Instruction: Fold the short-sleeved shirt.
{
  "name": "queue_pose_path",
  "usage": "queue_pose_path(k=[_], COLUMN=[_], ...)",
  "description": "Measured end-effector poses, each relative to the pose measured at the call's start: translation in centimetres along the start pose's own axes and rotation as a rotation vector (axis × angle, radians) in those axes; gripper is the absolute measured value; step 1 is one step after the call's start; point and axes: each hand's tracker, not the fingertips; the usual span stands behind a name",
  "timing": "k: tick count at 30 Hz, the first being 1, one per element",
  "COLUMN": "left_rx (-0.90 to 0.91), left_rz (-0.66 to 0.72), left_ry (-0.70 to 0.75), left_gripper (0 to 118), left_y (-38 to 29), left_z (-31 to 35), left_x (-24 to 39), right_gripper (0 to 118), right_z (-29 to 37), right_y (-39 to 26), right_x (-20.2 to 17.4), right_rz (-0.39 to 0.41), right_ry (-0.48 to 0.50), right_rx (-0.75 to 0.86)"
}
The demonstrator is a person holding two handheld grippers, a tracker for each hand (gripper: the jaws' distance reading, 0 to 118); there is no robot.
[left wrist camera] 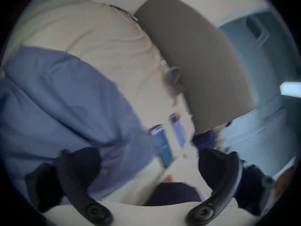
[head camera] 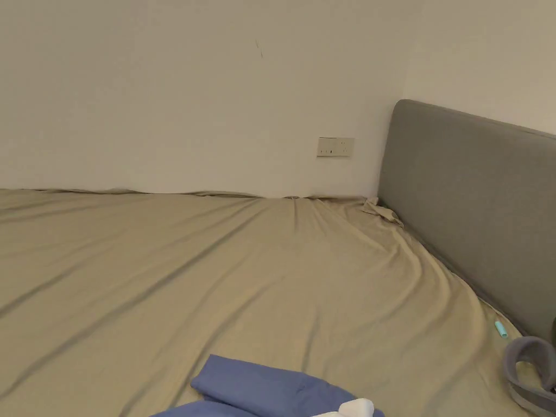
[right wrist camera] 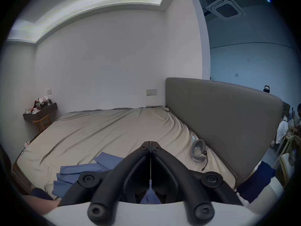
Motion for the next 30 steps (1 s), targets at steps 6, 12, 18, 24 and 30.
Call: queue_pose_path(k=[6, 12, 18, 24, 30], left_rx=[0.275, 0.627, 0.523, 0.455, 0.326], left_rz=[0.036, -0.184, -0.115, -0.037, -0.026], left_ry=[-0.202, 0.314, 0.890, 0.881, 0.902], left_gripper=[118, 85, 0, 0, 45], left_y=[5.5, 2.6, -4.7, -4.7, -0.7], left_z=[15.5, 36.9, 42.9, 42.1, 38.4], left_x=[1.3, -1.2, -7.8, -12.8, -18.5], right_gripper=[3, 3, 3, 3, 3], right_z=[-2.5, -6.3, -10.5, -12.4, -13.3], right_y=[-0.9, -2.7, -6.4, -7.7, -7.6], right_x=[-1.2, -4.0, -7.8, -10.0, -10.0], right_rz=[-0.091, -0.116, -0.138, -0.142, -0.093], right_ry=[0.159, 0.241, 0.349, 0.396, 0.360], right_rx=[0.021, -0.003, -0.177, -0.243, -0.270])
